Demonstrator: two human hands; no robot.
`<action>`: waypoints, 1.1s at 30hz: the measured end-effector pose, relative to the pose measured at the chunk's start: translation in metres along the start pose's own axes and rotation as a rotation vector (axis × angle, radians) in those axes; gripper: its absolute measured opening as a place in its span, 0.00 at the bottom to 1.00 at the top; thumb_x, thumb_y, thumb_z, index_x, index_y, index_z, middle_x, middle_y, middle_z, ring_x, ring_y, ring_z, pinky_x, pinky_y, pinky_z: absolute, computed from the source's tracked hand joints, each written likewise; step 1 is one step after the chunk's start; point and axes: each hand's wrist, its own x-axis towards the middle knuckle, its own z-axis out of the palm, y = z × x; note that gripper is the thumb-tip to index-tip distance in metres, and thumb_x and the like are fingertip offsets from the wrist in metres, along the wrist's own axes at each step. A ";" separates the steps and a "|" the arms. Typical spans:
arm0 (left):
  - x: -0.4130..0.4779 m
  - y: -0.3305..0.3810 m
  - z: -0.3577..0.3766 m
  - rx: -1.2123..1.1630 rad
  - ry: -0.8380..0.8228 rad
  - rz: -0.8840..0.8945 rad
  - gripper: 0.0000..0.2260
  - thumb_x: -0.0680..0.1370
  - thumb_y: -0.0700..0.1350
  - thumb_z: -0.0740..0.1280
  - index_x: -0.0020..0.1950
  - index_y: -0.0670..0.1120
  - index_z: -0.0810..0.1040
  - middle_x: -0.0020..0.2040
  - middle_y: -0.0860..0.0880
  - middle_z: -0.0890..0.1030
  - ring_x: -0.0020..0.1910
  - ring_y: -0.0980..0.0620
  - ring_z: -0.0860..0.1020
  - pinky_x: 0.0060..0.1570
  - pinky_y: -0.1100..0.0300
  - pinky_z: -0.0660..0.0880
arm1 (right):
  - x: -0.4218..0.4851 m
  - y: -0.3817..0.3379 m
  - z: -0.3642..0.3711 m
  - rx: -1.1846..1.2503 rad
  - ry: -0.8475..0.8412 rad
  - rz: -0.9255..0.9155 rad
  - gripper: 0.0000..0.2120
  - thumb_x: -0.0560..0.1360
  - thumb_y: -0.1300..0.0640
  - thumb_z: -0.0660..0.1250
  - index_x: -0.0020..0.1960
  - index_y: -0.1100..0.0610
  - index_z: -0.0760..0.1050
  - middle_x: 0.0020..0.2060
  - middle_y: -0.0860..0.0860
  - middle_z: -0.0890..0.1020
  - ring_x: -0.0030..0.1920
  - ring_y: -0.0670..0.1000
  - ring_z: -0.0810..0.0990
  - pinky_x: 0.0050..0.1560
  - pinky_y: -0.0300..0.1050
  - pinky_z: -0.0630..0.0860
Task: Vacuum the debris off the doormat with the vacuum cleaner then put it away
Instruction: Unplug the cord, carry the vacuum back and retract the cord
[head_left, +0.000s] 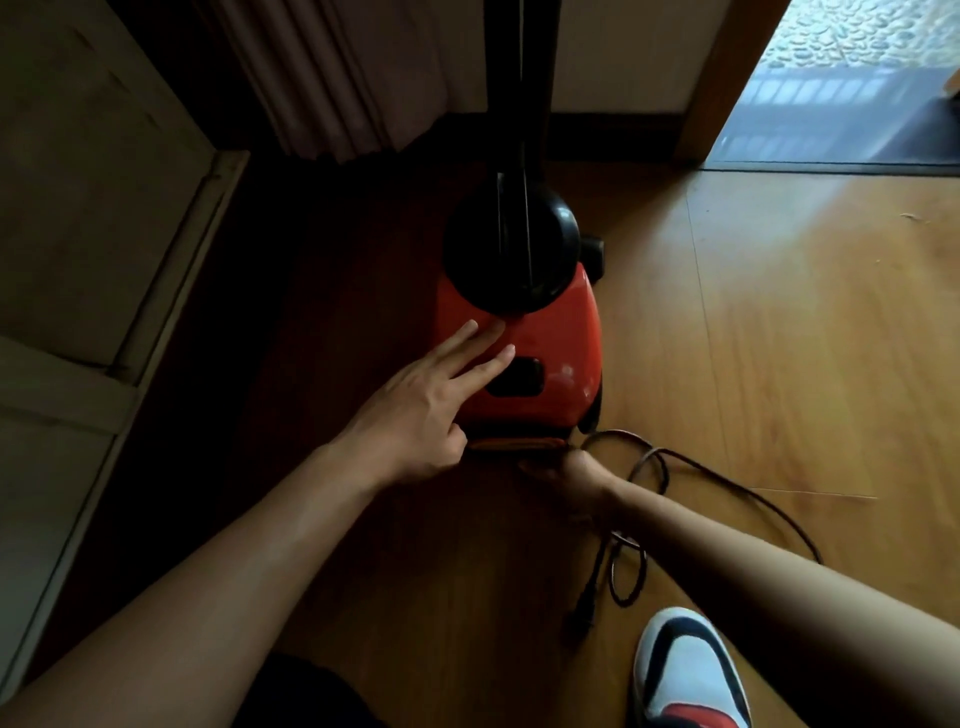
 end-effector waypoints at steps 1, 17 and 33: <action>0.001 -0.001 0.001 -0.003 0.006 0.005 0.43 0.73 0.34 0.65 0.81 0.58 0.48 0.80 0.60 0.42 0.77 0.63 0.37 0.76 0.55 0.50 | -0.002 0.005 -0.015 -0.049 0.018 0.002 0.09 0.83 0.53 0.65 0.56 0.57 0.79 0.47 0.54 0.83 0.43 0.48 0.84 0.43 0.46 0.81; 0.001 0.005 0.000 0.063 -0.020 -0.030 0.41 0.76 0.43 0.67 0.80 0.59 0.45 0.80 0.60 0.40 0.77 0.61 0.35 0.78 0.46 0.54 | -0.094 -0.028 -0.043 0.977 -0.145 -0.140 0.12 0.81 0.49 0.58 0.44 0.56 0.71 0.27 0.48 0.59 0.27 0.47 0.50 0.26 0.43 0.46; 0.002 0.015 -0.008 -0.033 -0.051 -0.085 0.39 0.74 0.35 0.59 0.80 0.58 0.49 0.80 0.62 0.42 0.77 0.64 0.36 0.78 0.45 0.53 | -0.031 -0.067 0.066 0.555 -0.226 -0.165 0.16 0.85 0.49 0.57 0.49 0.58 0.78 0.33 0.49 0.74 0.29 0.44 0.70 0.30 0.38 0.66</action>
